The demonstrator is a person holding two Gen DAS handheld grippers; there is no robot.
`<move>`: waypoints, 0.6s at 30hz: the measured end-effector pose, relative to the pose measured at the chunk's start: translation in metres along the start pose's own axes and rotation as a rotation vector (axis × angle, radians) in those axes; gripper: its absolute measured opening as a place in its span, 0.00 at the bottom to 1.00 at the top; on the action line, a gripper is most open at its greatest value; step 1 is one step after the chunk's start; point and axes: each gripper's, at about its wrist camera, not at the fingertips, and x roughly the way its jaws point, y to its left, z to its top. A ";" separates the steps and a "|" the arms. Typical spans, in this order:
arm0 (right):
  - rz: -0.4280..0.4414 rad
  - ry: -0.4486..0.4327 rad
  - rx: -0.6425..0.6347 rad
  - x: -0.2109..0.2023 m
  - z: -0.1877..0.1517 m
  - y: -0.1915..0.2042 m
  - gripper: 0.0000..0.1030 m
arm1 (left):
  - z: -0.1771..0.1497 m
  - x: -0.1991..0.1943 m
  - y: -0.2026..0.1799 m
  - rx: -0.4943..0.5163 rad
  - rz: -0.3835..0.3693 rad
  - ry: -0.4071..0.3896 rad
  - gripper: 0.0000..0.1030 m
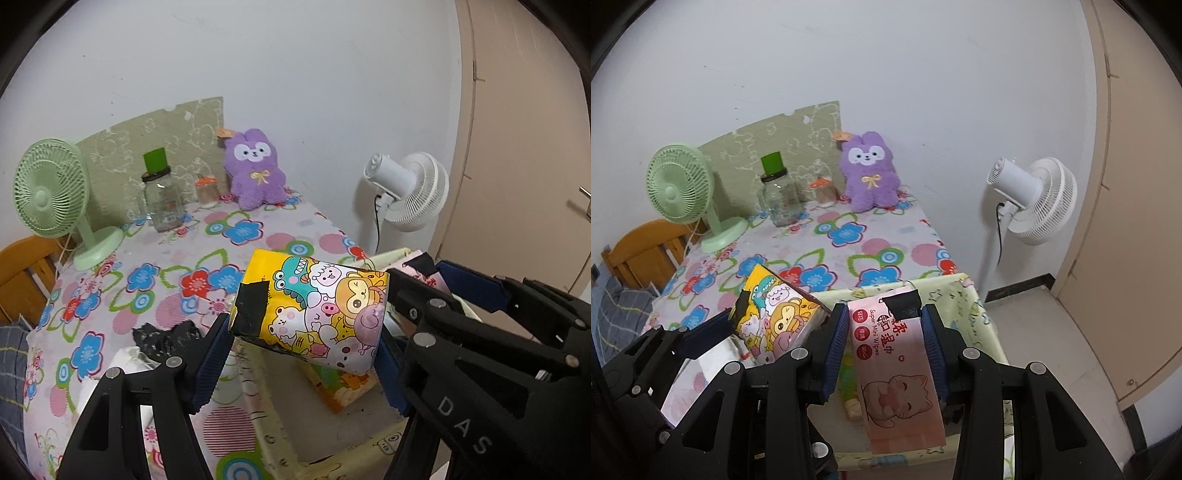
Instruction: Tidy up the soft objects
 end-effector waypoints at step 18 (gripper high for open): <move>-0.015 0.059 0.036 0.034 -0.003 -0.019 0.42 | 0.000 0.031 -0.012 0.028 -0.070 0.074 0.91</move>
